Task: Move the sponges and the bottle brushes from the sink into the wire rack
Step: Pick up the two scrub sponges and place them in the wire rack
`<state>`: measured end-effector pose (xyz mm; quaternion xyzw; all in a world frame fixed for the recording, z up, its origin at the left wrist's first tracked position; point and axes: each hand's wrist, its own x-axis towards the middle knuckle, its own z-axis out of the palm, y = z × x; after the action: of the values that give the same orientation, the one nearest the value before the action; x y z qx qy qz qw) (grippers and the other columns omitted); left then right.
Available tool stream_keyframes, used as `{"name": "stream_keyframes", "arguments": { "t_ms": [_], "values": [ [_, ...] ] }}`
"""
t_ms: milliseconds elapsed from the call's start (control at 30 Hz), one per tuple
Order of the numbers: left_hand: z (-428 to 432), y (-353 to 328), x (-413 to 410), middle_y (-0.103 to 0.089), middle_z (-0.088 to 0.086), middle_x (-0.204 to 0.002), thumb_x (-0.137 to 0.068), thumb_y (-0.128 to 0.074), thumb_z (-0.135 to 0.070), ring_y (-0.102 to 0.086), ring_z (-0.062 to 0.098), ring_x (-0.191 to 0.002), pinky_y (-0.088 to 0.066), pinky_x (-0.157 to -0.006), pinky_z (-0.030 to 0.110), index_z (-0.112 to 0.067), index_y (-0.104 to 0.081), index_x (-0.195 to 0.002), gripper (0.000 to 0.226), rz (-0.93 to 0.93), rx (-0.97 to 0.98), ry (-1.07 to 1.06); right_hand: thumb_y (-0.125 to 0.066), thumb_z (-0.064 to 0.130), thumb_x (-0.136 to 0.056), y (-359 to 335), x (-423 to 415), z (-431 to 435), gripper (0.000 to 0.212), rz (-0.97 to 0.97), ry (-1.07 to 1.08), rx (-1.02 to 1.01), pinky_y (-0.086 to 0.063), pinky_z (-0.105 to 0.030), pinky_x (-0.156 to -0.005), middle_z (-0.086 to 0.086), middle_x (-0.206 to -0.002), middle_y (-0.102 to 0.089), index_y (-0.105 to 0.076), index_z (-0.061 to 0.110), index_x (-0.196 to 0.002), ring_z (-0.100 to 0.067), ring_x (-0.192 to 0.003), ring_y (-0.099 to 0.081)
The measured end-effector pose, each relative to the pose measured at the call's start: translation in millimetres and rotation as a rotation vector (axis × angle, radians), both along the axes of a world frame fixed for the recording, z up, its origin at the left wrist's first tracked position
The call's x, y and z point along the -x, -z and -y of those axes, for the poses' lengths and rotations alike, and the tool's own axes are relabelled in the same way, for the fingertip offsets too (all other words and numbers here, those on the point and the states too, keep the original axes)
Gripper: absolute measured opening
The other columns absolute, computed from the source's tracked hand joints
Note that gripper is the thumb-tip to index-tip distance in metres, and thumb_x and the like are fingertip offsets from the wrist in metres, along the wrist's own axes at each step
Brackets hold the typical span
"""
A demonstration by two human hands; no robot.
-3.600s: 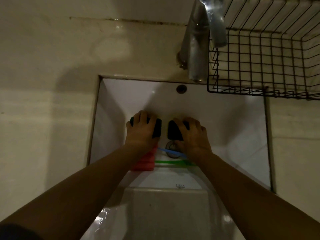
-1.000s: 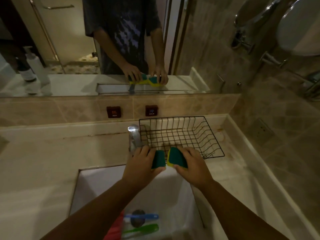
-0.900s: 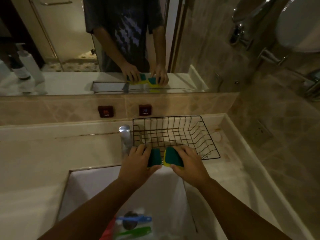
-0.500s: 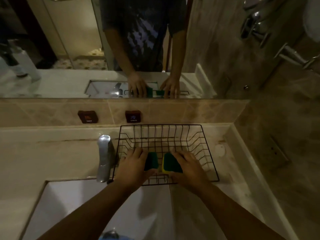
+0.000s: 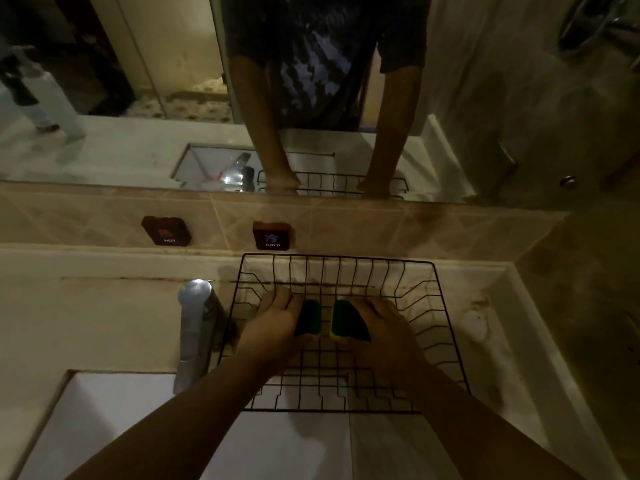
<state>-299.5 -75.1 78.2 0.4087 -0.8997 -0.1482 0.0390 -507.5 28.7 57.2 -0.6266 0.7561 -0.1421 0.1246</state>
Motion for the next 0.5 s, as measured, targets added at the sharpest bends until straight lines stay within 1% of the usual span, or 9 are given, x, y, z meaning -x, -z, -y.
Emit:
{"name": "stream_keyframes", "arguments": {
  "t_ms": [67,100,200,267,367,500],
  "values": [
    [7.8,3.0,5.7,-0.039,0.002,-0.139,-0.079,-0.068,-0.052,-0.036,0.024,-0.129,-0.043,-0.102,0.042,-0.022,-0.039,-0.139,0.072,0.024,0.022,0.01,-0.055,0.07,-0.08,2.4,3.8,11.3,0.08,0.016,-0.015,-0.022,-0.042,-0.044,-0.104,0.0,-0.144,-0.041,-0.033,0.03,-0.145,-0.024,-0.129,-0.038],
    [10.5,4.2,8.4,-0.038,0.003,-0.141,-0.079,-0.067,-0.052,-0.035,0.025,-0.131,-0.041,-0.104,0.045,-0.022,-0.037,-0.14,0.074,0.038,0.022,0.011,-0.058,0.068,-0.079,3.4,4.7,15.7,0.079,0.027,-0.013,-0.014,-0.043,-0.044,-0.104,0.001,-0.142,-0.042,-0.034,0.03,-0.144,-0.024,-0.128,-0.039],
    [18.1,9.4,15.7,-0.032,0.006,-0.148,-0.08,-0.067,-0.054,-0.03,0.028,-0.135,-0.034,-0.11,0.049,-0.022,-0.032,-0.145,0.08,0.081,0.01,0.001,-0.063,0.066,-0.076,6.3,5.0,25.5,0.072,0.046,-0.002,0.058,-0.047,-0.038,-0.096,0.003,-0.129,-0.051,-0.046,0.03,-0.136,-0.019,-0.117,-0.047],
    [22.1,13.8,18.1,-0.03,0.009,-0.151,-0.081,-0.065,-0.054,-0.029,0.031,-0.137,-0.028,-0.114,0.05,-0.021,-0.031,-0.146,0.08,0.103,0.023,0.013,-0.068,0.059,-0.076,8.0,4.2,30.3,0.067,0.025,-0.01,0.073,-0.049,-0.039,-0.093,0.002,-0.125,-0.054,-0.049,0.028,-0.132,-0.02,-0.115,-0.049],
    [26.6,20.2,18.1,-0.036,0.01,-0.148,-0.081,-0.066,-0.05,-0.031,0.032,-0.137,-0.022,-0.116,0.049,-0.019,-0.034,-0.144,0.077,0.094,0.056,0.029,-0.074,0.045,-0.075,8.2,1.8,36.0,0.065,-0.032,-0.024,0.045,-0.049,-0.04,-0.091,0.0,-0.127,-0.053,-0.049,0.026,-0.132,-0.023,-0.116,-0.049],
    [30.9,26.8,17.8,-0.041,0.01,-0.143,-0.081,-0.068,-0.045,-0.034,0.031,-0.134,-0.019,-0.116,0.049,-0.018,-0.039,-0.141,0.072,0.087,0.073,0.028,-0.076,0.038,-0.073,8.8,1.4,38.9,0.068,-0.026,-0.04,0.035,-0.047,-0.041,-0.094,-0.005,-0.131,-0.052,-0.05,0.019,-0.134,-0.027,-0.12,-0.048]
  ]
}}
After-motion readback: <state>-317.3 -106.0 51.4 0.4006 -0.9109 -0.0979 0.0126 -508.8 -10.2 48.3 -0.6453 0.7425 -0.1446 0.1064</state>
